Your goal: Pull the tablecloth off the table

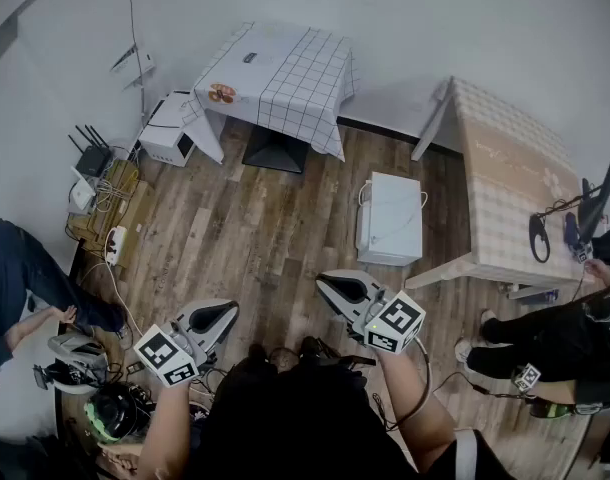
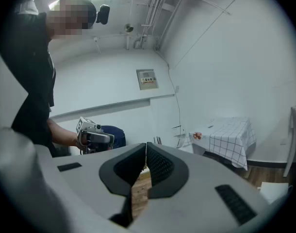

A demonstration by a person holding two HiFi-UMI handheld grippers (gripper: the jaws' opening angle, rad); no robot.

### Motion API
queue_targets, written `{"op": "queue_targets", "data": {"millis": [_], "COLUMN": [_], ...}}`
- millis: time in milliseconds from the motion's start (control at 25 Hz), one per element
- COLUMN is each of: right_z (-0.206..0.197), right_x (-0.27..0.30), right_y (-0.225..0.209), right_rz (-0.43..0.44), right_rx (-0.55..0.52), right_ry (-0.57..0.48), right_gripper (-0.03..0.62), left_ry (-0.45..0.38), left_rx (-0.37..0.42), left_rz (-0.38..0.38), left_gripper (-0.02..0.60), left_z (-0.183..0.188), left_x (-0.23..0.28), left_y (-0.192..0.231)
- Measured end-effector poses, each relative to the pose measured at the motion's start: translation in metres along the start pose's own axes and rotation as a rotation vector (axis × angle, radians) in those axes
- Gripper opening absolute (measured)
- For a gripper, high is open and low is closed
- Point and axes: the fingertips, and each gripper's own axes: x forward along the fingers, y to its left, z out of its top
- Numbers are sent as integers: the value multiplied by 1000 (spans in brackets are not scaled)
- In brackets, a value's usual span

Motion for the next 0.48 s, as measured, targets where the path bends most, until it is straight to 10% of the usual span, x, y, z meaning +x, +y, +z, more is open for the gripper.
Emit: {"op": "queue_targets", "data": {"millis": [480], "right_z": [-12], "right_x": [-22], "right_y": [15], "right_rz": [-30], "right_rx": [26], "right_ry": [24], "right_gripper": [23], "left_ry": [42], "left_rx": [23], "left_rz": [12], "left_gripper": [8], "left_z": [1], "left_x": [-13], "left_y": [-8]}}
